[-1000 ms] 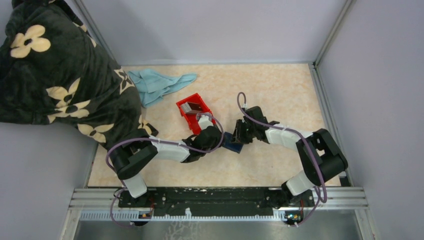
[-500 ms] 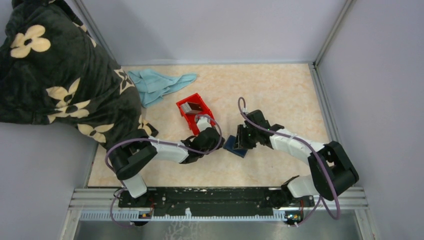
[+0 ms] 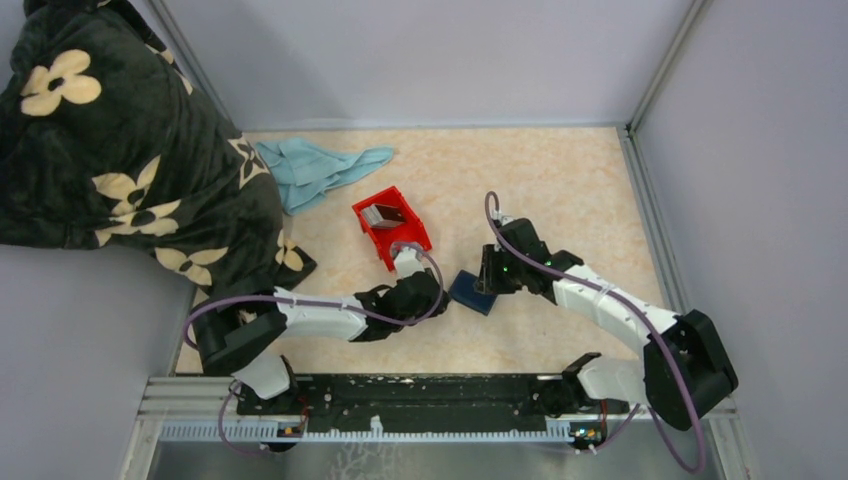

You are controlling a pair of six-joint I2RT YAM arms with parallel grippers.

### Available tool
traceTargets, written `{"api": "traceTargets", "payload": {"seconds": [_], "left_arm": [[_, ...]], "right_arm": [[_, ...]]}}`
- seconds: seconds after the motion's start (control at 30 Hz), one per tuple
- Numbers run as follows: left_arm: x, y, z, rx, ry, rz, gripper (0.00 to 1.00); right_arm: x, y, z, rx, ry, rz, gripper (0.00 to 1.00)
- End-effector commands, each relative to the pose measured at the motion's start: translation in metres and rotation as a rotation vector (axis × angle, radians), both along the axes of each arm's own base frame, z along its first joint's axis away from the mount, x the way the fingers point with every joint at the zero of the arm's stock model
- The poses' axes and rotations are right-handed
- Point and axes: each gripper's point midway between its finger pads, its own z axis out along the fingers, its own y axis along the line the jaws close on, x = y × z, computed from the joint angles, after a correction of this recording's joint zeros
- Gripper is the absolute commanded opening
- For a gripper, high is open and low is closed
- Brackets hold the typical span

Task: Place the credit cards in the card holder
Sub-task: Close the card holder at the center of the board, then adjust the card holder at the center of the board.

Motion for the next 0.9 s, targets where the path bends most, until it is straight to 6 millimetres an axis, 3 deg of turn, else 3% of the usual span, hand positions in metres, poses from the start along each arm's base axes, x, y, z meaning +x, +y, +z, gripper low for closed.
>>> {"api": "traceTargets", "payload": {"seconds": [0.0, 0.27, 0.47, 0.67, 0.87], "left_arm": [[-0.016, 0.000, -0.009, 0.041, 0.034, 0.006, 0.31], [-0.033, -0.008, -0.029, 0.071, 0.090, -0.019, 0.31], [-0.036, -0.011, -0.044, 0.108, 0.129, -0.027, 0.31], [-0.035, -0.008, -0.058, 0.174, 0.158, -0.005, 0.31], [-0.022, 0.007, -0.063, 0.233, 0.157, 0.062, 0.32]], "right_arm": [[0.034, -0.021, 0.018, -0.095, -0.145, -0.080, 0.28], [0.064, -0.032, -0.003, -0.135, -0.190, -0.099, 0.33], [0.078, -0.022, -0.008, -0.064, -0.205, -0.099, 0.51], [0.081, -0.018, -0.018, 0.030, -0.169, -0.107, 0.53], [0.074, -0.020, -0.035, 0.057, -0.125, -0.119, 0.54]]}}
